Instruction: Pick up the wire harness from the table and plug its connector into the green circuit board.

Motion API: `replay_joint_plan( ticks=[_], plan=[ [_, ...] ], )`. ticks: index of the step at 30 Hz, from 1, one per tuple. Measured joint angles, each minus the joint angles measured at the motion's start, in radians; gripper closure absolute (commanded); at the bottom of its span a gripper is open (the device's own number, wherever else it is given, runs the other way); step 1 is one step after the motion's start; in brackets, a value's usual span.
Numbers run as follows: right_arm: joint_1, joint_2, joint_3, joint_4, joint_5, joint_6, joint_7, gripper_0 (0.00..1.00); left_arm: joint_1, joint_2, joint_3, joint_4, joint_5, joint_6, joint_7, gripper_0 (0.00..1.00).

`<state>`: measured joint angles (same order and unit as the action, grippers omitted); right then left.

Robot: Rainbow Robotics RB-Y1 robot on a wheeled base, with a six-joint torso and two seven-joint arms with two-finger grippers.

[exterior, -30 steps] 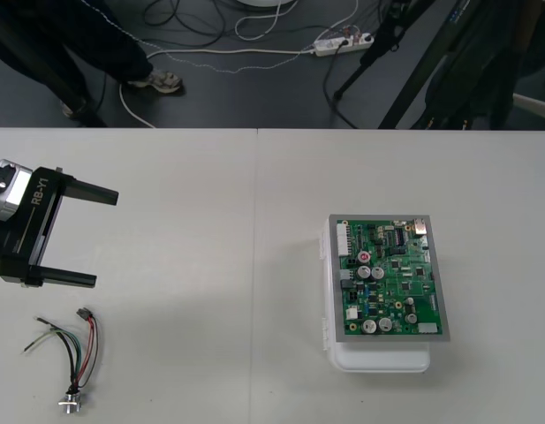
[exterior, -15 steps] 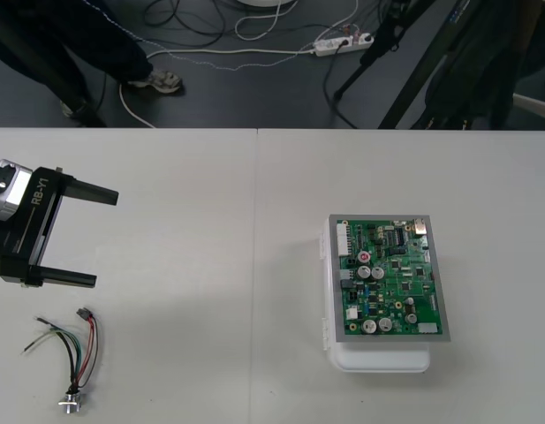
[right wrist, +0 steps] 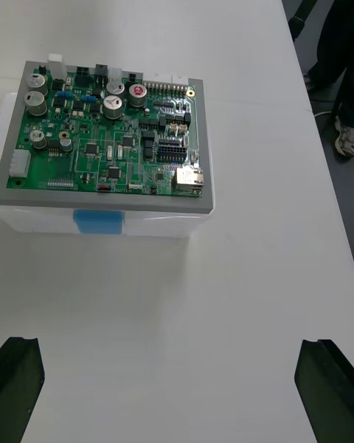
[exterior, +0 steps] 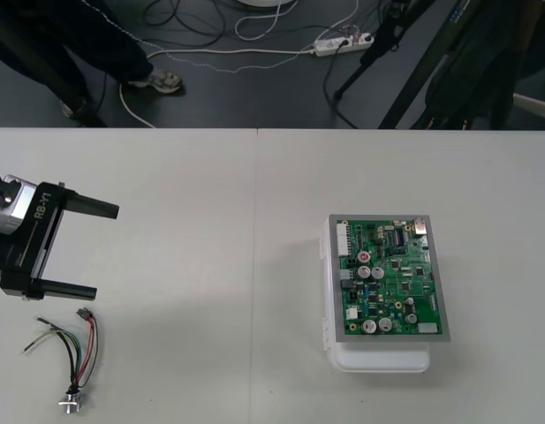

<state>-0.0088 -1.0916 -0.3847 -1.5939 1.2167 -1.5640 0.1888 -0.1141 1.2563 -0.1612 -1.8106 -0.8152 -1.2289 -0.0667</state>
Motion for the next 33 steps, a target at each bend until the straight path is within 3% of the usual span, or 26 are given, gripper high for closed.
replay_joint_plan(
  ticks=[20,33],
  plan=[
    [0.068,0.019,0.053,-0.029,0.002,0.0,0.0,0.0,0.018,-0.072,0.011,0.095,-0.16,-0.064,0.014,0.0],
    [0.174,0.019,0.053,-0.097,-0.145,-0.001,0.0,0.0,0.158,-0.132,0.16,0.014,-0.351,-0.073,0.219,0.0]
  ],
)
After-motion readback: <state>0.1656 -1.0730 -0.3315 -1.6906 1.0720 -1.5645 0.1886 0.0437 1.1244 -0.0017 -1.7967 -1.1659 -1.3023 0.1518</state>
